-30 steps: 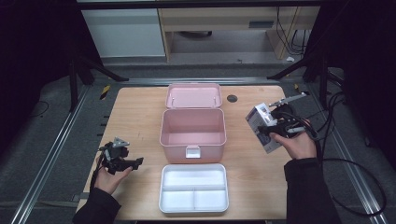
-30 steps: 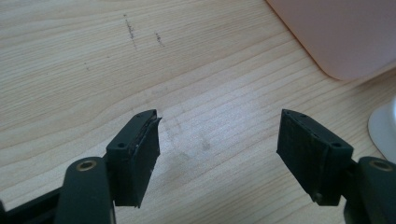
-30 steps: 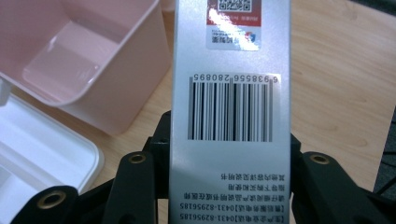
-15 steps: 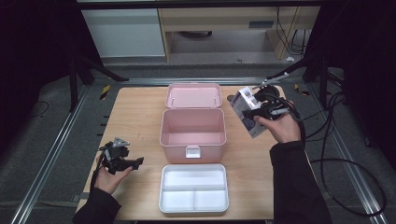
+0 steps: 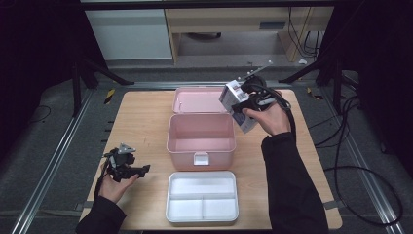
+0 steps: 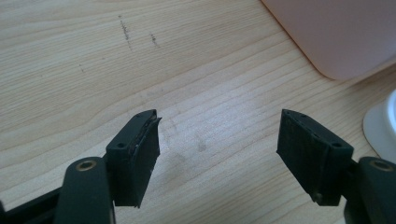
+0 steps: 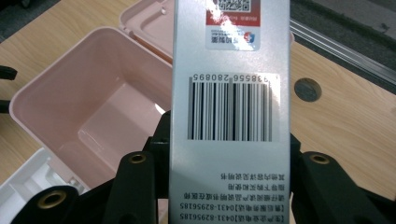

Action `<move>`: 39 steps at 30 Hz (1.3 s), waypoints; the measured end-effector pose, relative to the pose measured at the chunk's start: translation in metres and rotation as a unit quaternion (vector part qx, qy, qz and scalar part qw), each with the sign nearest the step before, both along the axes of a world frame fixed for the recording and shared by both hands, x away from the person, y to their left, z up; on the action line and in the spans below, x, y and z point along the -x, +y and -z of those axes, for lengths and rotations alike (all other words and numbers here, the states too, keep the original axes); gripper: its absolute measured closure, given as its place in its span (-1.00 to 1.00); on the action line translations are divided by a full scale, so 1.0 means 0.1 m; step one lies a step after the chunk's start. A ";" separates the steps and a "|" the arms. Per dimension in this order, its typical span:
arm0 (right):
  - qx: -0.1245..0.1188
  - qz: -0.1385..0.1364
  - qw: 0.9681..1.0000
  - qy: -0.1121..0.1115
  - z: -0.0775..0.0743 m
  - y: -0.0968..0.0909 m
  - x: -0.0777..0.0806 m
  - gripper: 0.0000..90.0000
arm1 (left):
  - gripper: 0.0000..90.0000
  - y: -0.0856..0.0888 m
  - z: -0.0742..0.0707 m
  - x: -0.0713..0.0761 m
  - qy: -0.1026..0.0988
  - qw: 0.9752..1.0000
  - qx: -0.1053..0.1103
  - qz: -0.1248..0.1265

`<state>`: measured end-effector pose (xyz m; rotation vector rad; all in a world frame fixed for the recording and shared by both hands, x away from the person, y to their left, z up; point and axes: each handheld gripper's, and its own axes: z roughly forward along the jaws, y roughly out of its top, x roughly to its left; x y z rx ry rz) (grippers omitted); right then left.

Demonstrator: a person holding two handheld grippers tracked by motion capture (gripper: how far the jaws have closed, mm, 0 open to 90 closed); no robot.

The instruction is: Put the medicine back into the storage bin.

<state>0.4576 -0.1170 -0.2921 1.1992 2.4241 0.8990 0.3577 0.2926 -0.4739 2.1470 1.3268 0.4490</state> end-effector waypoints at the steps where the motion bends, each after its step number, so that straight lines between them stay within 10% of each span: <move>1: 0.000 0.000 1.000 0.000 0.00 0.00 0.00 0.26 | -0.35 0.00 0.00 0.00 0.000 1.000 0.000 0.000; 21: 0.010 -0.066 0.998 0.021 0.22 0.78 -0.24 0.26 | -0.35 0.02 -0.02 0.02 -0.011 1.000 0.005 -0.002; 39: 0.053 -0.109 0.991 0.055 0.55 1.11 -0.24 0.26 | -0.35 0.01 -0.03 0.02 -0.010 1.000 0.004 0.001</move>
